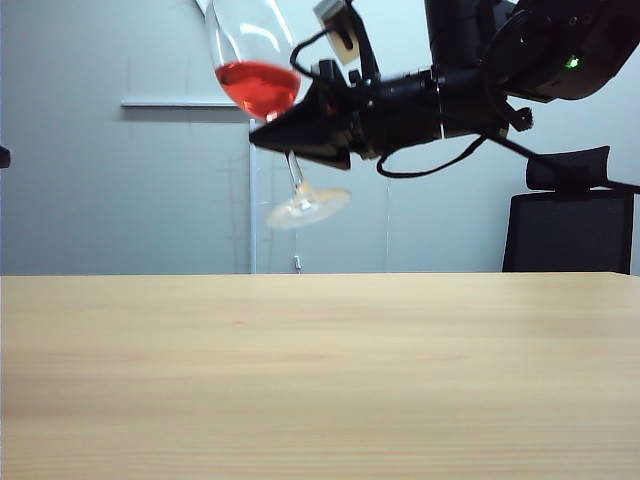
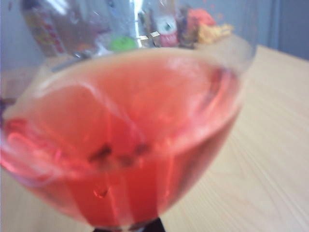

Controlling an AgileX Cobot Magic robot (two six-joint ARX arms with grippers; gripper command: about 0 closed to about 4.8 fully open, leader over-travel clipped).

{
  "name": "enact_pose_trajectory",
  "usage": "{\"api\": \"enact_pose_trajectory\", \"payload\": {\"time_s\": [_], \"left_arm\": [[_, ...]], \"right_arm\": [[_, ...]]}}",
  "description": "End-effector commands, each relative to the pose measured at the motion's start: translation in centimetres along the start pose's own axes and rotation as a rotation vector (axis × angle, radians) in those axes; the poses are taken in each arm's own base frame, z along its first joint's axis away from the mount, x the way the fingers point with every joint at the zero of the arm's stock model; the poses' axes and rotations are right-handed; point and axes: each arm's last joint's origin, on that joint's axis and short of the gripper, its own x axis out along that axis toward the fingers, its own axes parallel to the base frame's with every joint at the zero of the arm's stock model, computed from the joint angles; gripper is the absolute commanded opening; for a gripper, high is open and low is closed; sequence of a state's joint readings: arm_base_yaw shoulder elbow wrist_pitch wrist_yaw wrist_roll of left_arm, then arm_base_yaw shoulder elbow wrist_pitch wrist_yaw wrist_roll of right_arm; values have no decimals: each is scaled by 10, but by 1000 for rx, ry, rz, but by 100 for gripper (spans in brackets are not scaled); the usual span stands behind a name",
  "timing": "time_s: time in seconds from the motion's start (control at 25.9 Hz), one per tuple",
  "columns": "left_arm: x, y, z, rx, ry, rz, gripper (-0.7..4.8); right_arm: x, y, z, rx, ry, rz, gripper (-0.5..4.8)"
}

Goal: Gently pick up the goblet, rotate it counterclockwise for two full turns (viewing from above), and then place it back on the table.

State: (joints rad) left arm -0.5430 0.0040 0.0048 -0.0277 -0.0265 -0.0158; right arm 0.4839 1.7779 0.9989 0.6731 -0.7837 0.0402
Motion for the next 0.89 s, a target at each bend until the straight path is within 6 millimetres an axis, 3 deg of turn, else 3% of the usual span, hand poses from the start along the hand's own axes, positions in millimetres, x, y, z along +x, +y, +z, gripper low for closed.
{"api": "enact_pose_trajectory", "payload": {"time_s": [0.04,0.27,0.5,0.89], "left_arm": [[0,0,2,1,-8,-5,-5],[0,0,2,1,-8,-5,-5],[0,0,2,1,-8,-5,-5],[0,0,2,1,-8,-5,-5]], "right_arm": [[-1,5,16,-52,-86,95,-6],[-6,10,18,-32,-159,149,-6],[-31,26,3,-38,-354,111,-6],[-41,29,-24,79,-352,-53,-6]]}}
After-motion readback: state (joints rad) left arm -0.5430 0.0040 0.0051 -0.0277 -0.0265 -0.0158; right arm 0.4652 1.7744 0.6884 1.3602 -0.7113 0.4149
